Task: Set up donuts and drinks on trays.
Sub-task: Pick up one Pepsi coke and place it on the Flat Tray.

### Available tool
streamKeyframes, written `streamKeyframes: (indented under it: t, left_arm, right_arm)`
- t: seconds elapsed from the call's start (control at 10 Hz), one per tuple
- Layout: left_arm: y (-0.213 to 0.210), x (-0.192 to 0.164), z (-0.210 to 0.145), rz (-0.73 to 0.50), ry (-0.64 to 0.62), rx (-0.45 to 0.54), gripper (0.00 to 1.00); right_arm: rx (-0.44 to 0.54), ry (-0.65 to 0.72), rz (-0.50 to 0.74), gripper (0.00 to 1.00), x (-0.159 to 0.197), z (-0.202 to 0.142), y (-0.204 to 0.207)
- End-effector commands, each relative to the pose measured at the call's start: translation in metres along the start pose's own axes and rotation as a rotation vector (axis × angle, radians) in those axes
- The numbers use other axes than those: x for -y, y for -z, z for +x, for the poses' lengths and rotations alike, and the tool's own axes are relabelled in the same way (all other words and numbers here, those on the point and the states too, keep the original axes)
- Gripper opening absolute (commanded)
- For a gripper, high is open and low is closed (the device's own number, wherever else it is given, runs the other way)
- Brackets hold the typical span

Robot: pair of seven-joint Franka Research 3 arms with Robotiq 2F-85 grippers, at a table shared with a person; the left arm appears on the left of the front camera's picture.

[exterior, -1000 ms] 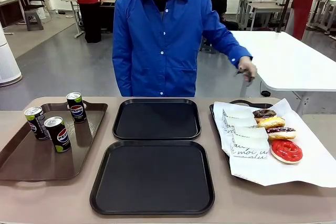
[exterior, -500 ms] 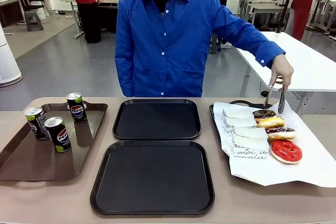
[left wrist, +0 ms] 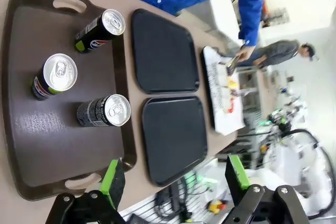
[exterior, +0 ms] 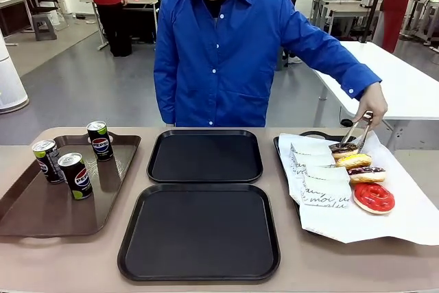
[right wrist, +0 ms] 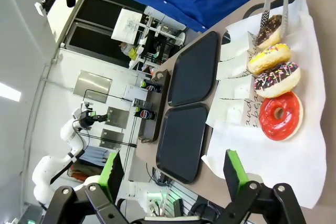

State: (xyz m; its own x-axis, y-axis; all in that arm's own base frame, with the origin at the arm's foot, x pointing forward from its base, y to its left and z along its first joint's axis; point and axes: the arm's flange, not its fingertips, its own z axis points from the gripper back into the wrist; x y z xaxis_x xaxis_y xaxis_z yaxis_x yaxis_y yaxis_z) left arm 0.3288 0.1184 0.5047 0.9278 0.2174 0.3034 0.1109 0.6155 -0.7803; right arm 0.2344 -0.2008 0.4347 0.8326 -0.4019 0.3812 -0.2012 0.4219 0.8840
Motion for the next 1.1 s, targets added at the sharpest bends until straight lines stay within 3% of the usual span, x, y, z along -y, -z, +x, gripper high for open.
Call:
streamKeyframes:
  t: [0.0,0.4,1.0]
  left_arm:
    - [0.014,0.031,0.015,0.185,0.106,-0.048,1.0]
    - [0.099,0.059,0.036,0.617,0.222,-0.166,1.0]
    - [0.201,0.051,0.038,0.851,0.229,-0.3,1.0]
  right_arm:
    - [0.01,-0.011,0.018,1.0,0.001,0.0,-0.001]
    - [0.01,-0.011,0.018,1.0,0.001,0.0,-0.001]
    - [0.01,-0.011,0.018,1.0,0.001,0.0,-0.001]
